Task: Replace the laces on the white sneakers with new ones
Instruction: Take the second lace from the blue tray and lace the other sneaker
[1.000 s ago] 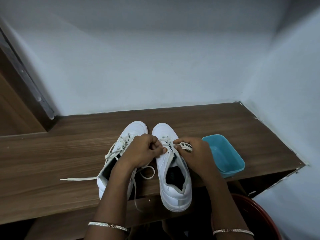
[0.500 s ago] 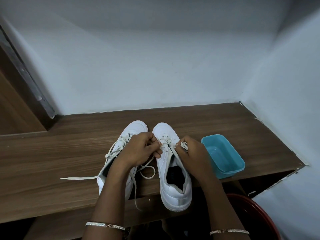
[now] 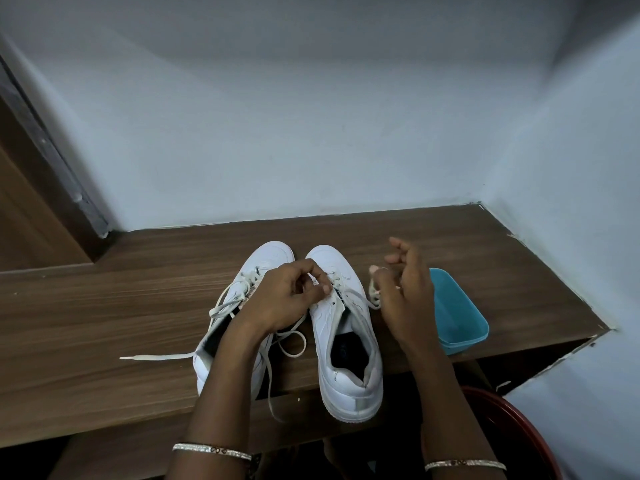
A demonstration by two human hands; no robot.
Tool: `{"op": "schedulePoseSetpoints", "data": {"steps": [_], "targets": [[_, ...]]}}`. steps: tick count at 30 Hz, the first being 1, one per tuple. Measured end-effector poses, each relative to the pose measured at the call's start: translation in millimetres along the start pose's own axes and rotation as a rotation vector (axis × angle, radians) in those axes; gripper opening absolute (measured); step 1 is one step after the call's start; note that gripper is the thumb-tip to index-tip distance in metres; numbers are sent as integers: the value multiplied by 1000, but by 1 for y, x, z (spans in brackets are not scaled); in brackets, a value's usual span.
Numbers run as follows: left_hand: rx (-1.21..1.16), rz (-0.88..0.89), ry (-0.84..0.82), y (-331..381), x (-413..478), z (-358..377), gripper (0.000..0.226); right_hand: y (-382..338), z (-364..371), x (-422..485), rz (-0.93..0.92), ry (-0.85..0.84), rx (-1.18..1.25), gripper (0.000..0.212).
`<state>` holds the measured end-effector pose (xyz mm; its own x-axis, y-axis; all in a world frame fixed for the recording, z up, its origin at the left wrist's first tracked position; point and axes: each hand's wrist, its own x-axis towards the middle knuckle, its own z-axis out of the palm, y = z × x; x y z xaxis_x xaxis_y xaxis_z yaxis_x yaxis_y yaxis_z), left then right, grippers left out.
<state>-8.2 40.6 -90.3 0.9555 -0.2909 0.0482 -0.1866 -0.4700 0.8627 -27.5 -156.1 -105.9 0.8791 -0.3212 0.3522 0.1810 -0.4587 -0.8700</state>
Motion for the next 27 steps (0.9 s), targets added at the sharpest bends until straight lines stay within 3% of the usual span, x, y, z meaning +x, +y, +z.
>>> {"op": "schedulePoseSetpoints", "data": {"steps": [5,8,14,21,27], "targets": [[63,-73,-82,6,-2,2,39,2,0,0,32,-61,15,35],[130,-84,-87,5,-2,5,48,5,2,0,77,-123,94,28],[138,-100,-130,7,-3,2,30,-2,1,1,225,-260,418,36],[-16,-214,-213,8,-5,-1,21,7,-5,-2,219,-448,358,22],[-219,-252,-267,8,-8,-9,27,4,-11,0,243,-441,367,18]]}}
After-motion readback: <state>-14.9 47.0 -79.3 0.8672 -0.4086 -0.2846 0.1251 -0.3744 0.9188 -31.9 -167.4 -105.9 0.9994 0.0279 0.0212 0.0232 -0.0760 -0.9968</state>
